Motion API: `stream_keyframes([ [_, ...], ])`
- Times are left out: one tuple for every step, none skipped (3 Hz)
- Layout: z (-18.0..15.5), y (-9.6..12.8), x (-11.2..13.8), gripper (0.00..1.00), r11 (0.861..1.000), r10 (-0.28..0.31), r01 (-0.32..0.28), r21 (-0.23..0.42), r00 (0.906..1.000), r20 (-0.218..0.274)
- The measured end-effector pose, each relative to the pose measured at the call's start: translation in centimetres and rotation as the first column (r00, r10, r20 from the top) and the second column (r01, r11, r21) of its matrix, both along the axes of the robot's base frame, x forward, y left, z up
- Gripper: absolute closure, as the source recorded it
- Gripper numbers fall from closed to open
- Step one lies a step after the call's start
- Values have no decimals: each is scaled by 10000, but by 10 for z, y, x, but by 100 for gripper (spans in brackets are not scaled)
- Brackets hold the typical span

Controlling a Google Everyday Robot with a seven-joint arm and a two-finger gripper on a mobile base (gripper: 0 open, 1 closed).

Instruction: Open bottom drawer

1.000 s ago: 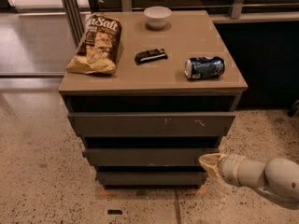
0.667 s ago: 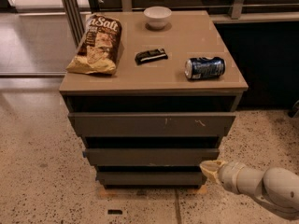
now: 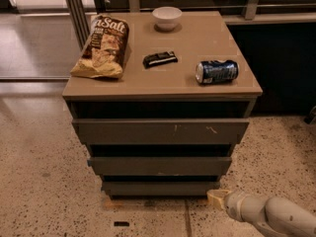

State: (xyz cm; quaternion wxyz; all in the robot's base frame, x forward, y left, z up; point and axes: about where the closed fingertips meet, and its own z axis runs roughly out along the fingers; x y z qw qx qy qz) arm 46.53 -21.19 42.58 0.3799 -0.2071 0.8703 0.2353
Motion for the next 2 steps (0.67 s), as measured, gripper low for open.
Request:
stream_keyframes([
  [-52,7,4,100,9947,-347,437,934,9948,-957],
  [-58,10,4,100,9936,-353,459,1031,9941,-1025],
])
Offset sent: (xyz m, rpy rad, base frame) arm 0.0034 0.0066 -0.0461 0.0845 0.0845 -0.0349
